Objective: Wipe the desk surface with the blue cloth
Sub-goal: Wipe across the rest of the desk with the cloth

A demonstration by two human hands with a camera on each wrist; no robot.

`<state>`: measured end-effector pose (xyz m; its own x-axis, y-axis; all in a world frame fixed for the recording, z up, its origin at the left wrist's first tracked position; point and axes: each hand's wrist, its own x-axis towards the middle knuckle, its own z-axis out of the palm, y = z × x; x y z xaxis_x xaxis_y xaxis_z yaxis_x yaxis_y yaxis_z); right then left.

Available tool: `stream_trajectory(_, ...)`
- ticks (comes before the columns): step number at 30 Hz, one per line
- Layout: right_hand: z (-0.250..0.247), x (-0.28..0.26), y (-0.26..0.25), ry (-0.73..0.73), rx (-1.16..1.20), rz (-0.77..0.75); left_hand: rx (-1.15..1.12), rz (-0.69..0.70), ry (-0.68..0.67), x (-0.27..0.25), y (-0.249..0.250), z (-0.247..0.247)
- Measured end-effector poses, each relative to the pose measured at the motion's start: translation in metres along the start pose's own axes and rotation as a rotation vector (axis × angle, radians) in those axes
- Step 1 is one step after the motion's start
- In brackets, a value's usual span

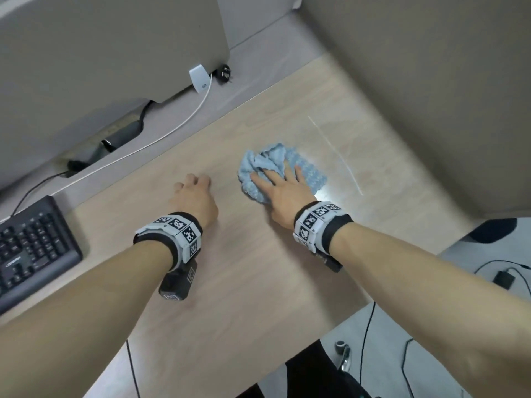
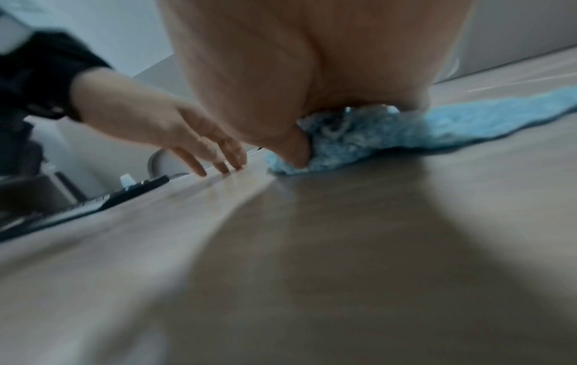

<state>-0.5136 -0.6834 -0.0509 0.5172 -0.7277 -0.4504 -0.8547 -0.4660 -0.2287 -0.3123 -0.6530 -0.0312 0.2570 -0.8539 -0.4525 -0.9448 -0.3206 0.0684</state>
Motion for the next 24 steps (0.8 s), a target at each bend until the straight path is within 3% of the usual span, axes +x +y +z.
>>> stream_trajectory(4,-0.009,0.008,0.037,0.055,-0.018,0.043,0.006,-0.023,0.005,0.012,0.008,-0.013)
stream_trajectory(11,-0.044,0.065,0.075,0.105,0.068,0.214,-0.044,0.104,-0.037,0.017,0.013,-0.007)
stream_trajectory(18,-0.030,0.021,0.146,0.160,0.130,0.547,-0.012,0.053,-0.048,0.016,0.024,-0.005)
stream_trajectory(22,-0.040,0.025,0.130,0.114,0.183,0.647,0.002,0.049,-0.046,0.016,0.024,-0.001)
stream_trajectory(24,-0.043,0.035,0.103,0.097,0.179,0.577,0.014,0.075,-0.035,0.015,0.022,0.004)
